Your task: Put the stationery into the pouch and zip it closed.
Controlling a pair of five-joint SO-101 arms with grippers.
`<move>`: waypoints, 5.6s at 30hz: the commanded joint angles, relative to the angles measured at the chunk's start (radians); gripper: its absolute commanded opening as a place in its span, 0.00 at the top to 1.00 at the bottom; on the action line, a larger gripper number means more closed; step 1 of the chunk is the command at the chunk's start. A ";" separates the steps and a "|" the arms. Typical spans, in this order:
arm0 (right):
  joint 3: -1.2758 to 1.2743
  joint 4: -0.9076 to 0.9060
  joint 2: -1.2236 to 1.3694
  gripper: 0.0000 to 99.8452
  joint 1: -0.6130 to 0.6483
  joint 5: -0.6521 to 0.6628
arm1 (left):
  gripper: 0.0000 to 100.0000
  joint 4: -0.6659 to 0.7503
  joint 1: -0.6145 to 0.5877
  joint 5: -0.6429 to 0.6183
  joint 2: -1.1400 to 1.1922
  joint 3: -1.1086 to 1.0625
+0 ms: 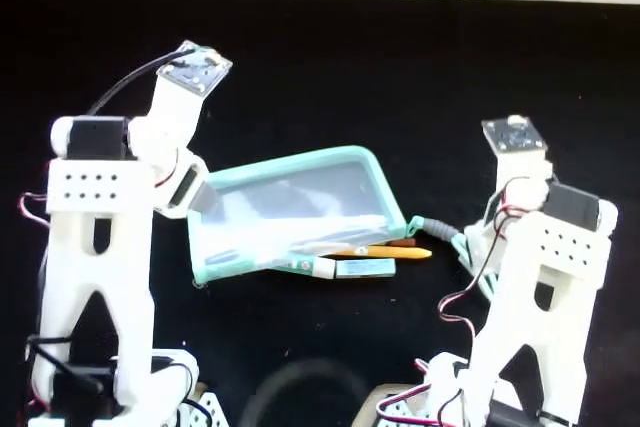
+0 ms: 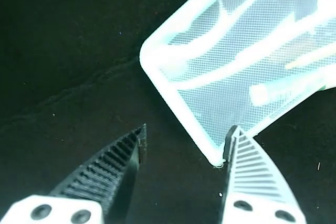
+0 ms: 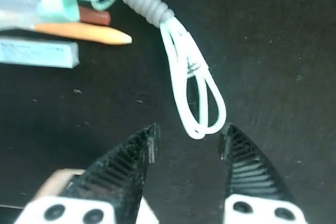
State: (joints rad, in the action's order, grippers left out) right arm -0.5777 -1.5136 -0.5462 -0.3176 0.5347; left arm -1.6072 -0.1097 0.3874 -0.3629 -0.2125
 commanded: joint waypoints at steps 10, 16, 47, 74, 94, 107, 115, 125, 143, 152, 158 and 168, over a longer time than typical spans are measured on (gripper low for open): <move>-0.237 0.352 0.008 0.80 -0.061 0.173 | 0.73 -0.012 0.016 0.002 0.010 -0.022; -0.282 0.440 0.008 0.80 -0.062 0.199 | 0.73 -0.012 0.016 0.002 0.010 -0.068; -0.593 0.664 0.010 0.80 -0.047 0.270 | 0.73 -0.012 0.016 0.002 0.010 -0.073; -0.228 0.519 -0.294 0.99 -0.038 -0.123 | 0.73 -0.012 0.018 0.000 0.008 -0.071; 0.711 0.133 -0.440 0.99 0.237 -0.381 | 0.73 -0.012 0.252 -0.068 0.007 0.068; 0.974 0.239 -0.441 0.99 0.331 -0.520 | 0.73 -0.064 0.251 -0.140 0.007 0.364; 0.967 0.306 -0.440 0.99 0.348 -0.591 | 0.73 -0.147 0.259 -0.230 0.007 0.591; 0.728 0.315 -0.441 0.99 0.555 -0.589 | 0.73 -0.147 0.415 -0.245 -0.012 0.581; 0.714 0.610 -0.440 0.99 0.550 -0.595 | 0.73 -0.147 0.479 -0.239 -0.581 0.142; 0.789 0.618 -0.440 0.99 0.553 -0.598 | 0.73 -0.144 0.409 -0.244 -0.593 0.151; 0.892 0.618 -0.380 0.99 0.556 -0.598 | 0.73 -0.126 0.440 -0.245 -0.593 0.150; 1.020 0.618 -0.143 0.99 0.556 -0.598 | 1.00 -0.114 0.608 -0.219 -0.593 0.145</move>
State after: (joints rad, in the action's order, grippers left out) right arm 0.4181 -0.9229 -0.7564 0.2317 -0.0529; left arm -1.7484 0.4657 0.1496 -0.9521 -0.0698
